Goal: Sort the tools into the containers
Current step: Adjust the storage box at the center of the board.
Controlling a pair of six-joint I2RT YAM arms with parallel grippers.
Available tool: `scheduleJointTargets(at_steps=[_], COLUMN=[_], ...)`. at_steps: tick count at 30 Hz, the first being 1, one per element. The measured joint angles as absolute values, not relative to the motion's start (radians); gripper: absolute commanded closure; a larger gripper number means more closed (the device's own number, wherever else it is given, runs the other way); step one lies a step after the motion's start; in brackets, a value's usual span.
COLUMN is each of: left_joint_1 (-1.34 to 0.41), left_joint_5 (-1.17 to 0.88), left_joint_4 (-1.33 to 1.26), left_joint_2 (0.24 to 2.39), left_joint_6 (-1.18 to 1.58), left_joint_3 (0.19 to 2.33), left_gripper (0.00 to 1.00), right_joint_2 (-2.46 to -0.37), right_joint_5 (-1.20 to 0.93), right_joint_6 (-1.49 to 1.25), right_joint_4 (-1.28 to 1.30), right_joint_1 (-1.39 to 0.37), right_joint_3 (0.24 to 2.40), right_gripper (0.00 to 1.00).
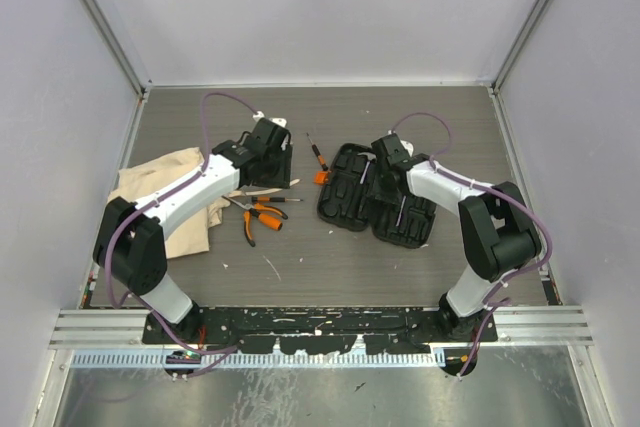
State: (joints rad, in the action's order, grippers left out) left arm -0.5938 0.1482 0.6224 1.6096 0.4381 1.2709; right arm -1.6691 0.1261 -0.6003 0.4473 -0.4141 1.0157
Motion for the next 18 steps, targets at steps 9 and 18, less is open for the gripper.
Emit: scheduleJointTargets(at_steps=[9,18], left_joint_1=[-0.565,-0.533], left_joint_5=[0.135,0.116], left_joint_4=[0.626,0.63], left_joint_2=[1.608,1.597], left_joint_6=[0.438,0.437], left_joint_3=[1.271,1.271], left_gripper=[0.54,0.54], right_joint_2=[-1.649,-1.535], right_joint_5=[0.131,0.117], right_joint_6=[-0.55,-0.491], right_joint_4=[0.45,0.537], right_joint_1=[-0.417,-0.423], right_joint_3=[1.0,0.912], right_gripper=[0.72,0.58])
